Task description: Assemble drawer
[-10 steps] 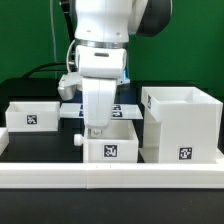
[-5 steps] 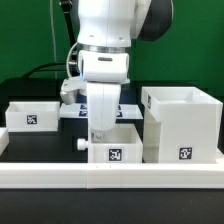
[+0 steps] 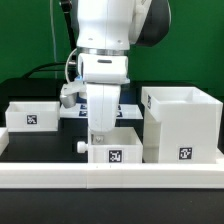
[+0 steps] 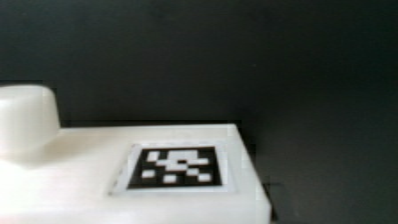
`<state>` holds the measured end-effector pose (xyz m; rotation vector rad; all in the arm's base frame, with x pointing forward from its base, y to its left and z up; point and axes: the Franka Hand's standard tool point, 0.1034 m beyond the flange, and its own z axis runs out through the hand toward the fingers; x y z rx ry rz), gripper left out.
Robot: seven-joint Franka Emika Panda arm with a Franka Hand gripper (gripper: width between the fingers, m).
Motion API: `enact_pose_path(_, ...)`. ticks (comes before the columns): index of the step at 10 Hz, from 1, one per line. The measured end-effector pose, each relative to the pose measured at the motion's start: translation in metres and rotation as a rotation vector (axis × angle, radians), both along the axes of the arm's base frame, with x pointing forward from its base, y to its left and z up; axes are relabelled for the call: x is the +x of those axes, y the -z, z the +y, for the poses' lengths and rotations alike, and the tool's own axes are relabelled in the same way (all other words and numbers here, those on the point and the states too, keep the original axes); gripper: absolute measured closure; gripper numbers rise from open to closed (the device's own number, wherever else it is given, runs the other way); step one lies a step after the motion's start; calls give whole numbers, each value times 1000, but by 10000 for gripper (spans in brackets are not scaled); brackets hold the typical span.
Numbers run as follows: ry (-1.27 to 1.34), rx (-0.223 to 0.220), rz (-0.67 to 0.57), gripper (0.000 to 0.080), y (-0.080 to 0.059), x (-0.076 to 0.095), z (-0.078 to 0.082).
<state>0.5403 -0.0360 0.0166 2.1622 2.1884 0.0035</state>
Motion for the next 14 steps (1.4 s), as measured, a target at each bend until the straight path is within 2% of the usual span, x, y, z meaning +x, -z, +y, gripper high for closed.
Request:
enact_pose_path(1,2,-1,3,757,0,0,1)
enact_pose_path(5,-26,-8,14,757,-3,7,24)
enact_pose_path(14,-18,-6,18,757,2,-4,24)
